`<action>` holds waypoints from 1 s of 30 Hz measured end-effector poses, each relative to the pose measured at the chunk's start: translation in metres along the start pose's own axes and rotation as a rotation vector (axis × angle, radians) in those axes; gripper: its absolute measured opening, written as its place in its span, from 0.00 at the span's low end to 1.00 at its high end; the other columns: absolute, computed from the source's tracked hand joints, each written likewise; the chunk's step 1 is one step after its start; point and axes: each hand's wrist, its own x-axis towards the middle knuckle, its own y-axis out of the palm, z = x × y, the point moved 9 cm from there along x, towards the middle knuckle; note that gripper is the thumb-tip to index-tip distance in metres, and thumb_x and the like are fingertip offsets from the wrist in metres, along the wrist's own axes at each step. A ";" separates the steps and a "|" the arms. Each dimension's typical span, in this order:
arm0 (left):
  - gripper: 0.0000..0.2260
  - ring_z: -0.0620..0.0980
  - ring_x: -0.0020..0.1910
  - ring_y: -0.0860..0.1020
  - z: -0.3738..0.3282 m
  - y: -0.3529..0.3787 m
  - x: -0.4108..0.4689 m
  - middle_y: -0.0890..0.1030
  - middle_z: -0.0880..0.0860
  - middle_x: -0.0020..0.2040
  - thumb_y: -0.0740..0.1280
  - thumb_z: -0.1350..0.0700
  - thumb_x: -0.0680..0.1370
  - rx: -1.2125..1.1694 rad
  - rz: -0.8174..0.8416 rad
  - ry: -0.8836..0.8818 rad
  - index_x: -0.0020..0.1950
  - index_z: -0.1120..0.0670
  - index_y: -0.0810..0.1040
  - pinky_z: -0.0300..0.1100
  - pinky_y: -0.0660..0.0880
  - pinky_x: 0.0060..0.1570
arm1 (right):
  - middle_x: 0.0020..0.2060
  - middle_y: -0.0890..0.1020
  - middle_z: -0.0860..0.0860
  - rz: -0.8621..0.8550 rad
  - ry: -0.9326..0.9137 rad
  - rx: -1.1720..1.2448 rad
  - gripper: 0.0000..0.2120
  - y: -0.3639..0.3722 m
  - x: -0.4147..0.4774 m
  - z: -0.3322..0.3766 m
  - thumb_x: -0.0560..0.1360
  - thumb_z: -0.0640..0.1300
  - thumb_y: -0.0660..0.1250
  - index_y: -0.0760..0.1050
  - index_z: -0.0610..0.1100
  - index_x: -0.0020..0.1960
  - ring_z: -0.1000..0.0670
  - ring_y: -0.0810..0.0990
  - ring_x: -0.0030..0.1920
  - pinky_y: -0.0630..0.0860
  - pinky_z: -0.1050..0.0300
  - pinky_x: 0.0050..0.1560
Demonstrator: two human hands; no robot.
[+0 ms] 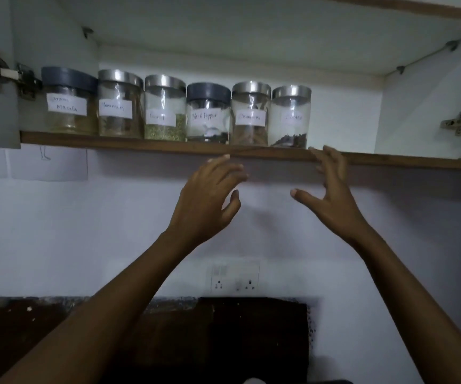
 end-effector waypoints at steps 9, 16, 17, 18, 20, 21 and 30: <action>0.11 0.48 0.46 0.79 -0.030 0.043 -0.111 0.83 0.48 0.44 0.59 0.56 0.74 -0.196 0.235 -0.128 0.47 0.53 0.81 0.39 0.72 0.44 | 0.66 0.67 0.55 0.345 0.104 0.074 0.21 0.084 -0.117 -0.023 0.72 0.41 0.69 0.71 0.53 0.63 0.53 0.64 0.68 0.63 0.59 0.66; 0.10 0.49 0.44 0.80 -0.046 0.096 -0.192 0.83 0.51 0.45 0.62 0.58 0.73 -0.323 0.525 -0.240 0.48 0.54 0.82 0.37 0.70 0.44 | 0.60 0.76 0.51 0.603 0.222 0.107 0.15 0.150 -0.191 -0.067 0.72 0.39 0.69 0.77 0.47 0.58 0.51 0.71 0.63 0.67 0.52 0.65; 0.09 0.49 0.45 0.79 -0.048 0.102 -0.203 0.83 0.51 0.46 0.63 0.59 0.73 -0.341 0.556 -0.248 0.49 0.54 0.82 0.37 0.69 0.45 | 0.59 0.77 0.51 0.627 0.233 0.103 0.14 0.157 -0.199 -0.074 0.72 0.38 0.69 0.77 0.46 0.57 0.51 0.72 0.61 0.67 0.53 0.64; 0.09 0.49 0.46 0.79 -0.051 0.111 -0.216 0.83 0.51 0.47 0.64 0.59 0.74 -0.358 0.594 -0.259 0.50 0.54 0.81 0.37 0.69 0.45 | 0.57 0.77 0.52 0.657 0.249 0.096 0.14 0.164 -0.210 -0.082 0.72 0.38 0.69 0.77 0.46 0.57 0.52 0.73 0.59 0.67 0.56 0.63; 0.09 0.48 0.47 0.78 -0.057 0.129 -0.244 0.82 0.51 0.48 0.64 0.60 0.75 -0.393 0.663 -0.294 0.52 0.54 0.81 0.37 0.69 0.45 | 0.55 0.78 0.52 0.716 0.279 0.091 0.14 0.181 -0.231 -0.101 0.72 0.37 0.69 0.77 0.44 0.57 0.59 0.73 0.54 0.66 0.65 0.59; 0.09 0.48 0.48 0.77 -0.060 0.138 -0.258 0.82 0.51 0.49 0.63 0.60 0.75 -0.413 0.700 -0.321 0.53 0.54 0.80 0.37 0.69 0.46 | 0.54 0.78 0.52 0.743 0.300 0.086 0.14 0.189 -0.241 -0.111 0.72 0.36 0.69 0.77 0.43 0.57 0.63 0.72 0.52 0.65 0.72 0.57; 0.30 0.53 0.75 0.52 -0.106 0.242 -0.400 0.50 0.52 0.78 0.62 0.51 0.77 -0.388 1.230 -0.541 0.76 0.50 0.52 0.53 0.53 0.72 | 0.63 0.72 0.42 0.639 0.709 0.050 0.21 0.248 -0.337 -0.214 0.69 0.38 0.71 0.73 0.40 0.62 0.43 0.69 0.66 0.64 0.51 0.68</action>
